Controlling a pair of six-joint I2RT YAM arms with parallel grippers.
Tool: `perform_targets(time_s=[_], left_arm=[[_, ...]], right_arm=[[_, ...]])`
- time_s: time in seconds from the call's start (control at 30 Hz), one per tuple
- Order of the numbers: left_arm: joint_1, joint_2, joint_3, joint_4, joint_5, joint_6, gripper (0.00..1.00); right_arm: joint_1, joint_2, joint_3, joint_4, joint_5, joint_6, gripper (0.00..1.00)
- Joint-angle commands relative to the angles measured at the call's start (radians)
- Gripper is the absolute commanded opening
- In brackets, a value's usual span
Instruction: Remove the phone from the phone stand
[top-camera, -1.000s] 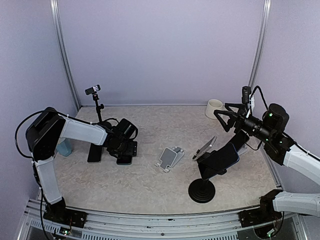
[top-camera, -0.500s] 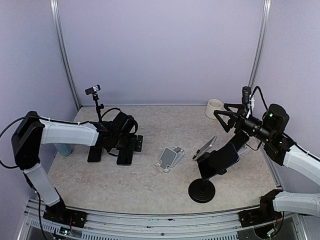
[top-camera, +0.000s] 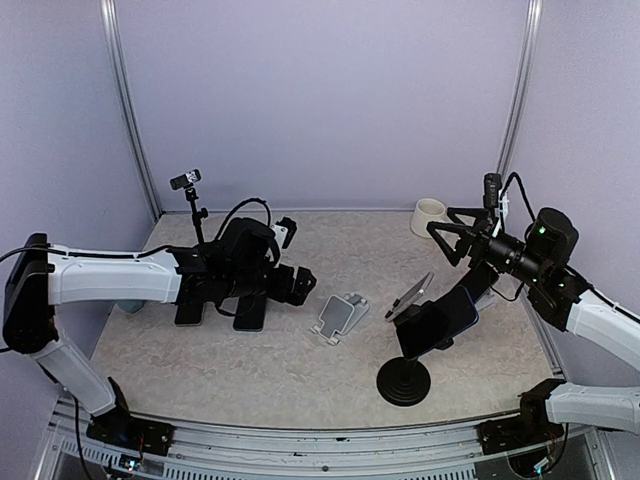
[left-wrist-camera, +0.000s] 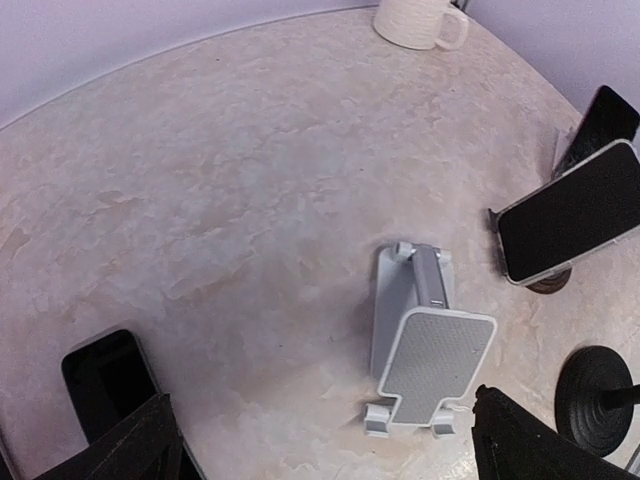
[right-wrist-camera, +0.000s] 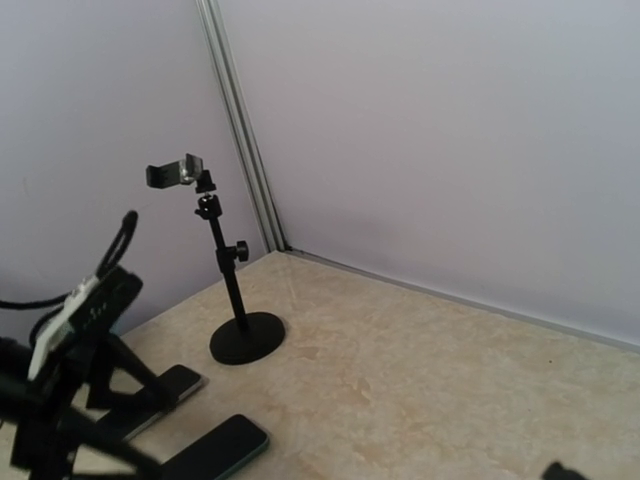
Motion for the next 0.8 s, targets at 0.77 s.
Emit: perform_targets(time_s=[0.77], left_arm=[[-0.121, 0.479, 0.315, 0.007, 0.087, -0.014, 0.96]], right_arm=[[-0.013, 0.005, 0.015, -0.034, 0.016, -0.008, 0.97]])
